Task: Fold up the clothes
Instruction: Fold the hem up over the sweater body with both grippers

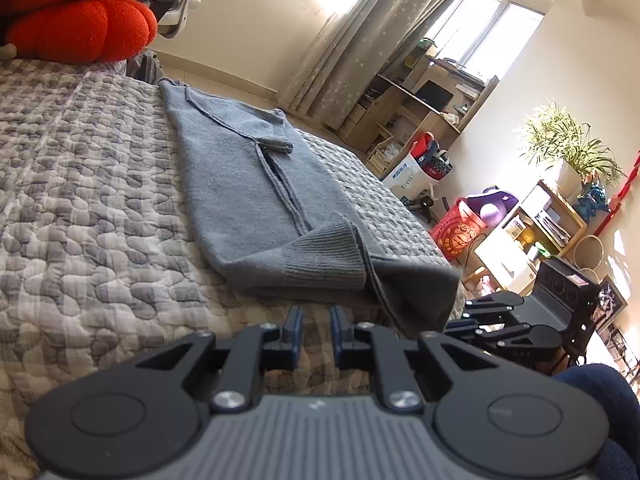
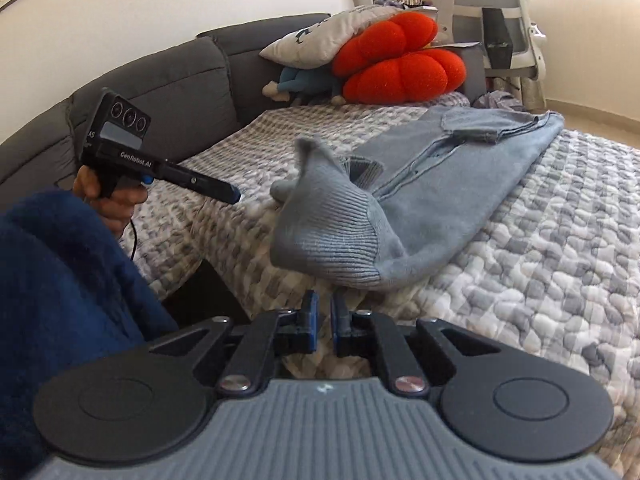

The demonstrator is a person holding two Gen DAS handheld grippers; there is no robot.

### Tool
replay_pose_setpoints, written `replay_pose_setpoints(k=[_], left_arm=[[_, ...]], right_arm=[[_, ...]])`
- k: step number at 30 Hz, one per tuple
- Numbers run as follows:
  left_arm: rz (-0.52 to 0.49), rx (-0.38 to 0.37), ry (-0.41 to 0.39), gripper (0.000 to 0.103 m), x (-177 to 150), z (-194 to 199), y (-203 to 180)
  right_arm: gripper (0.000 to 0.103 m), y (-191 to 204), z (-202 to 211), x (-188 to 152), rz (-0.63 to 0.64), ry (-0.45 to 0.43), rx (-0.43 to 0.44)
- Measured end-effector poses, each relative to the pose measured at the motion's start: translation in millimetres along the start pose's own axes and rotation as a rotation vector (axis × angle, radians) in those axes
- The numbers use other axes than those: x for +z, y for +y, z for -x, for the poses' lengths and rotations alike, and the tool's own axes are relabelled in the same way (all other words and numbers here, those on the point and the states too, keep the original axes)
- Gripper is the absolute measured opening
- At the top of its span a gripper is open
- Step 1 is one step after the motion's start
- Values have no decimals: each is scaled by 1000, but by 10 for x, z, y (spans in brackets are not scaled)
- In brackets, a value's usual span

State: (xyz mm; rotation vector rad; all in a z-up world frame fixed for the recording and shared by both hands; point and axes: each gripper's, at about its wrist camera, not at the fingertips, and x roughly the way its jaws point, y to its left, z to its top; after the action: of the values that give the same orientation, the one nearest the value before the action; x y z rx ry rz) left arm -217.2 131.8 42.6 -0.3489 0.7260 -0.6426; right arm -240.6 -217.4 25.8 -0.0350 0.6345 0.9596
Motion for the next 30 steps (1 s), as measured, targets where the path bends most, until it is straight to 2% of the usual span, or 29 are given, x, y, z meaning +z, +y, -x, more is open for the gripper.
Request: replay_pose_setpoints(k=[2, 4, 5, 7, 8, 12, 13, 14, 15, 16, 18, 19, 22, 24, 25, 26, 27, 28, 30], left_arm=[[18, 23, -25, 15, 77, 12, 33], [35, 44, -50, 19, 152, 19, 62], [31, 43, -52, 20, 165, -22, 45], [24, 41, -56, 35, 190, -105, 13], [20, 40, -58, 37, 203, -146, -3], [6, 35, -67, 36, 254, -311, -69], [2, 34, -69, 38, 267, -352, -85], [-2, 33, -71, 39, 280, -394, -101], [-7, 32, -75, 44, 288, -422, -120], [-26, 32, -89, 54, 265, -356, -154], [-60, 35, -118, 66, 270, -279, -208], [-74, 34, -127, 70, 282, -271, -230], [-96, 23, -85, 77, 316, -491, -306], [-133, 53, -55, 79, 308, -661, -360], [-159, 83, -39, 77, 292, -756, -388], [-186, 113, -23, 76, 277, -851, -416], [-212, 139, -9, 64, 262, -927, -443], [-234, 133, -2, 43, 248, -865, -460], [-279, 121, 12, 21, 222, -742, -495]], right_arm=[[10, 46, 36, -26, 22, 3, -3], [16, 32, 48, 32, 7, -38, -31], [16, 5, 23, 80, -14, -60, -43], [16, -60, -75, 179, -61, -94, -80], [16, -84, -138, 226, -79, -106, -101], [17, -11, -398, 335, -57, -94, -132], [27, 41, -401, 322, -30, -96, -145], [47, 92, -385, 292, -1, -100, -157], [58, 138, -338, 237, 28, -109, -168], [70, 168, -288, 183, 44, -116, -174], [70, 150, -193, 87, 4, -122, -159], [70, 90, -179, 48, -71, -118, -136], [70, -64, -194, -52, -282, -99, -56], [66, -79, -269, -68, -359, -86, -21], [58, -75, -292, -63, -380, -83, -15], [39, -78, -282, -51, -390, -84, -19], [25, -81, -273, -39, -400, -86, -23], [8, -84, -264, -27, -411, -87, -27], [8, -90, -245, -4, -431, -90, -35]])
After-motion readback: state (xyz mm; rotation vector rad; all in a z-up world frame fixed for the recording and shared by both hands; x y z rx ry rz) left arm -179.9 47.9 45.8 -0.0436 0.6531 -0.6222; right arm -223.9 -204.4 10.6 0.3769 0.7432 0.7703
